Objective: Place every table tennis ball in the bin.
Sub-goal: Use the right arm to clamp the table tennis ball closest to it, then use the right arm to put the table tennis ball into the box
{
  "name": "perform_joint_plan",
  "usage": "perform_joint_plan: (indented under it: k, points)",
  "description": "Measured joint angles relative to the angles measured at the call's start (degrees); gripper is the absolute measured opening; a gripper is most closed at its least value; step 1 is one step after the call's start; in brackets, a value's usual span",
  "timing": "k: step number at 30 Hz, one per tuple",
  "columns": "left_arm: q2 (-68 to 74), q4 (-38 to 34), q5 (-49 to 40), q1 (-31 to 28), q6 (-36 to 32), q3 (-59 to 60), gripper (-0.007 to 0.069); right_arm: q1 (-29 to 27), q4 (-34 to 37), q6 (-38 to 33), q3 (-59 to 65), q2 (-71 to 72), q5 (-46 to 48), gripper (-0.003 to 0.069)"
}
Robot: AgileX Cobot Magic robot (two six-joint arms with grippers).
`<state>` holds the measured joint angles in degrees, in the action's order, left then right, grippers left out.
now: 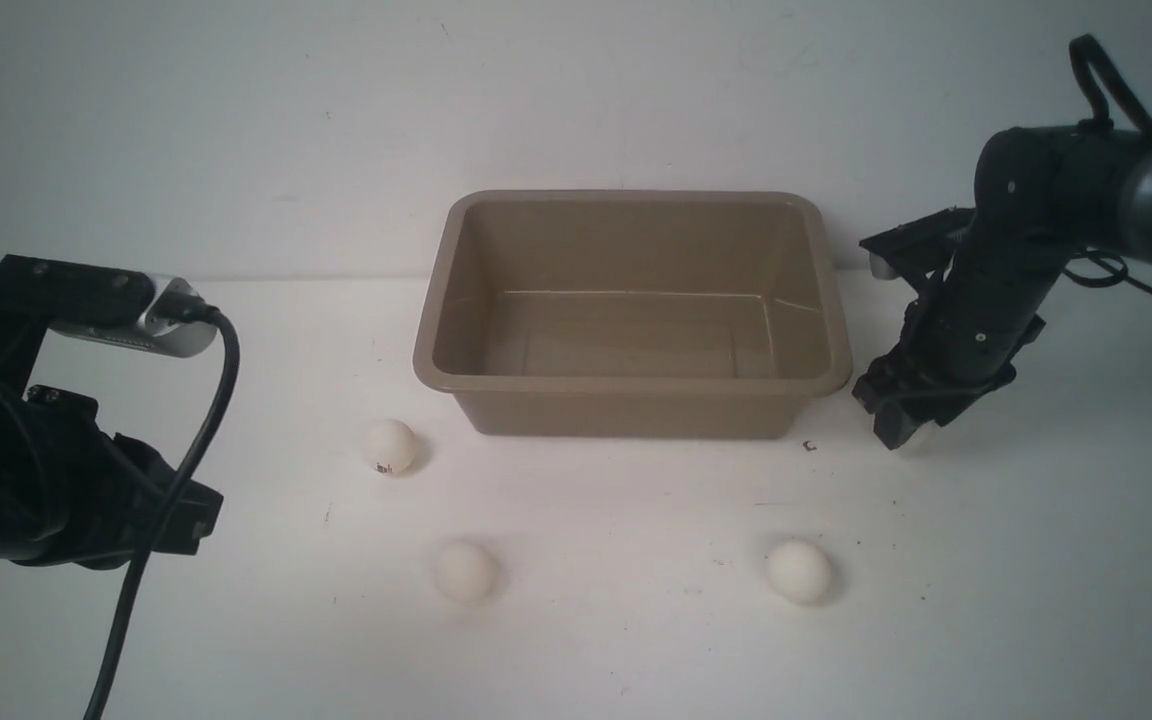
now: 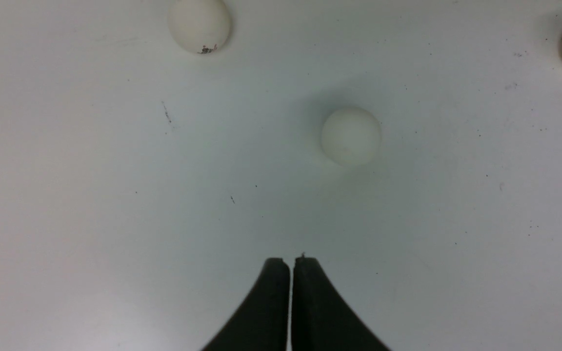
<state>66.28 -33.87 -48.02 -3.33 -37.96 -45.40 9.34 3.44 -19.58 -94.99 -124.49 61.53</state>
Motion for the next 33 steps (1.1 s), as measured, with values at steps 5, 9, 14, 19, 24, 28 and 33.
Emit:
perform_joint_plan:
  k: [5, 9, 14, 19, 24, 28, 33]
  points:
    - [0.0, 0.0, 0.0, 0.0, 0.0, 0.0, -0.0004, 0.0, -6.1, 2.9, 0.1, 1.6, 1.8, 0.0356]
    - [0.0, 0.0, 0.0, 0.0, 0.0, 0.0, -0.0004, 0.0, -8.4, 5.5, 0.1, 7.5, 0.5, 0.0356]
    - [0.0, 0.0, 0.0, 0.0, 0.0, 0.0, -0.0004, 1.7, 0.2, 3.1, 0.1, 15.1, -5.6, 0.0356]
    - [0.0, 0.0, 0.0, 0.0, 0.0, 0.0, -0.0004, 6.3, 7.4, -1.1, 0.0, 14.5, -8.8, 0.0356]
    - [0.0, 0.0, 0.0, 0.0, 0.0, 0.0, -0.0004, 9.4, 8.1, -0.8, 0.1, 11.5, -9.5, 0.0356]
    - [0.0, 0.0, 0.0, 0.0, 0.0, 0.0, -0.0004, 10.3, 8.5, -0.1, 0.2, 10.8, -11.4, 0.0356]
    - [0.0, 0.0, 0.0, 0.0, 0.0, 0.0, -0.0004, 10.3, 8.5, 0.0, 0.2, 10.8, -11.9, 0.0356]
